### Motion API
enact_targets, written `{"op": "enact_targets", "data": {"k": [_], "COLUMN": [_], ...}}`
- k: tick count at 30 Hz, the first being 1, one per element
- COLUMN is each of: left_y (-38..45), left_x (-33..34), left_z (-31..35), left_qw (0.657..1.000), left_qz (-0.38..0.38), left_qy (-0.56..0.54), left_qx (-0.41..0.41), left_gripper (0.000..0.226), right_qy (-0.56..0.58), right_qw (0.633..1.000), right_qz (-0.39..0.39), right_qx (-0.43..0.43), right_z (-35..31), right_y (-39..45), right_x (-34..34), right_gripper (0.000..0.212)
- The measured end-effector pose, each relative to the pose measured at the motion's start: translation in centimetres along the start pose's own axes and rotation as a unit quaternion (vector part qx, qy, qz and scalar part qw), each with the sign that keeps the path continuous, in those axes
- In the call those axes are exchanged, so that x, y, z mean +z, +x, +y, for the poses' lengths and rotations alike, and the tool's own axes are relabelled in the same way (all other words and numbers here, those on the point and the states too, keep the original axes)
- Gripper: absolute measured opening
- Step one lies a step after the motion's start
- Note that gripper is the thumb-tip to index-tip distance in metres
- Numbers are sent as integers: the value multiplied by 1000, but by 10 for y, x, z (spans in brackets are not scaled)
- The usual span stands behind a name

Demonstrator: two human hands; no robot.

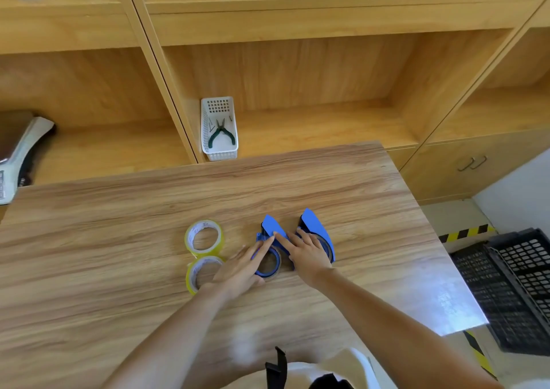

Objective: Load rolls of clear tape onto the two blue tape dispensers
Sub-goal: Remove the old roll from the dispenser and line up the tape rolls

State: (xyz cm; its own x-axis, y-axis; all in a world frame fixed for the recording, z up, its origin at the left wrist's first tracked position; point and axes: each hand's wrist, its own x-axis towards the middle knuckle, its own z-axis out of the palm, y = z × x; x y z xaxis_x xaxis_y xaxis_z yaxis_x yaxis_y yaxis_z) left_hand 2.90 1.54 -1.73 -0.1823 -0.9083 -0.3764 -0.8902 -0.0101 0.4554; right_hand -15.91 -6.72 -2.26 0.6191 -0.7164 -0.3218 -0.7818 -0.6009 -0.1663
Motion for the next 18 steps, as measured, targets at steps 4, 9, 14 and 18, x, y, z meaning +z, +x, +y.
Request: {"op": "enact_targets", "data": {"k": [4, 9, 14, 18], "left_y": [-1, -10, -42, -75], "left_x": [-3, -13, -5, 24], "left_z": [4, 3, 0, -17], "left_qw": [999, 990, 982, 985], "left_qz": [46, 126, 152, 108], "left_qy": [-7, 2, 44, 72], "left_qx": [20, 55, 106, 112], "left_gripper": [96, 92, 87, 86], "right_qy": [-3, -2, 8, 19], "right_qw": [1000, 1000, 1000, 999], "right_qz": [-14, -26, -17, 20], "right_qx": [6, 5, -4, -34], "right_z": [2, 2, 1, -9], "right_y": [1, 5, 4, -1], "right_x": [-5, -12, -8, -5], "right_gripper": [75, 74, 61, 61]}}
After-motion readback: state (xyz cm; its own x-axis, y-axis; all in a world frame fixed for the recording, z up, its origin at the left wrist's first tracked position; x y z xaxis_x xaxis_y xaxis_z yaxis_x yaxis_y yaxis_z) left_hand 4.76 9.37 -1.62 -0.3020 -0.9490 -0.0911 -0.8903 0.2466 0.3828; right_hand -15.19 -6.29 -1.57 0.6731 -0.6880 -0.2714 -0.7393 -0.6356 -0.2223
